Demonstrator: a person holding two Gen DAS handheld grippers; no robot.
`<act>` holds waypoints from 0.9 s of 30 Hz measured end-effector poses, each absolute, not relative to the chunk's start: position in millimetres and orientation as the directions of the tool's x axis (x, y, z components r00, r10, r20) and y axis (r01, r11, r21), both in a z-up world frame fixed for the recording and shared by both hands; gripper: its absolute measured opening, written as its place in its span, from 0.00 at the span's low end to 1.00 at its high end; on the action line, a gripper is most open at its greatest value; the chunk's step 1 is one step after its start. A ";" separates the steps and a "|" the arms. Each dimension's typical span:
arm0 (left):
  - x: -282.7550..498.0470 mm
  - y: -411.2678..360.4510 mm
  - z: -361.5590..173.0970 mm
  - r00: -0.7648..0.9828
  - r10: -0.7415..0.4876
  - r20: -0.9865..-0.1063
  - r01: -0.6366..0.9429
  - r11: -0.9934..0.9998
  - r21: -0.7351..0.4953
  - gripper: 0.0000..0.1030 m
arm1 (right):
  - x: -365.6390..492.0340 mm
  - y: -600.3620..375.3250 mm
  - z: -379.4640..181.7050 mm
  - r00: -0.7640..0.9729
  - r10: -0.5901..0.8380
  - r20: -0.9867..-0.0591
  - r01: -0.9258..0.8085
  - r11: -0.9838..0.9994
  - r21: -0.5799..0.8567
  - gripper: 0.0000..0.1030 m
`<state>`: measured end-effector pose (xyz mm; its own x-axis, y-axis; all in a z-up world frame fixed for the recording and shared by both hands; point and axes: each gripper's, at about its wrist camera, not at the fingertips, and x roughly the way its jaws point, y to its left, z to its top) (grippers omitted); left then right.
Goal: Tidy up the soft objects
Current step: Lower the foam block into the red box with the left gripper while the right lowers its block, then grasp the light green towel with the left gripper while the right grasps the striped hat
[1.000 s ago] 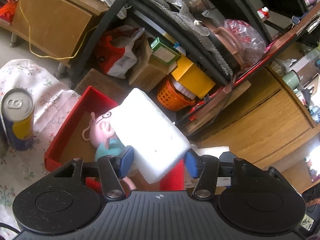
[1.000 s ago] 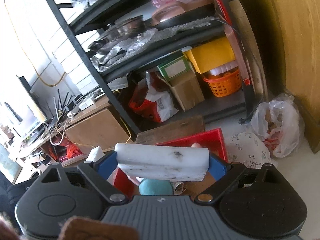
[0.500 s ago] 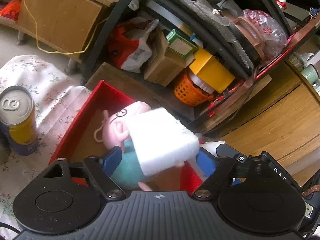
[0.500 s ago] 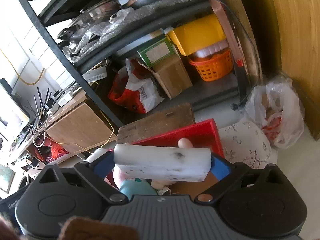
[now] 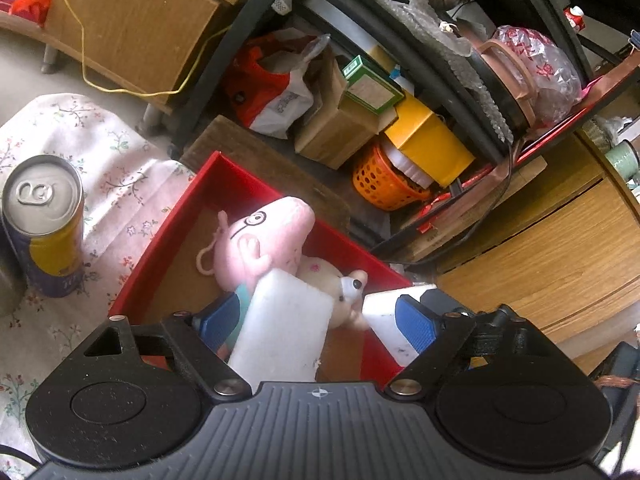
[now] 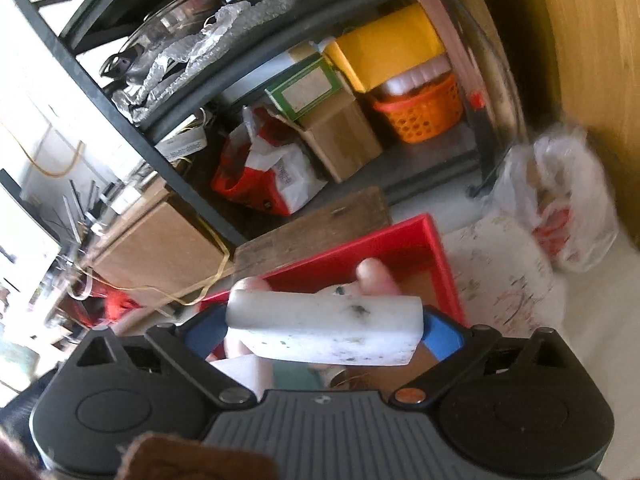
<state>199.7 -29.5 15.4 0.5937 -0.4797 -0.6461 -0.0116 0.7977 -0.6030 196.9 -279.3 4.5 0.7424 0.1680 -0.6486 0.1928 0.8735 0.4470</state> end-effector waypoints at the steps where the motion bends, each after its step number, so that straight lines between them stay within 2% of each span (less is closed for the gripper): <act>1: 199.1 -29.3 16.5 0.595 -0.481 -0.644 -0.008 0.798 -0.603 0.80 | 196.5 -279.5 4.3 0.753 0.159 -0.638 0.196 0.871 0.449 0.74; 5: 197.8 -27.8 18.0 0.595 -0.485 -0.640 0.001 0.797 -0.603 0.81 | 202.2 -285.8 0.0 0.750 0.221 -0.623 0.190 0.831 0.523 0.77; 9: 199.0 -25.7 13.8 0.585 -0.486 -0.650 -0.013 0.795 -0.606 0.81 | 205.6 -281.1 -3.9 0.731 0.186 -0.656 0.213 0.851 0.479 0.77; 15: 189.1 -20.5 20.4 0.589 -0.481 -0.649 0.004 0.805 -0.593 0.81 | 196.9 -285.1 5.1 0.736 0.234 -0.636 0.209 0.814 0.541 0.77; 27: 144.5 -4.2 17.5 0.543 -0.430 -0.722 0.005 0.861 -0.509 0.81 | 151.8 -262.9 17.8 0.685 0.246 -0.685 0.166 0.864 0.476 0.77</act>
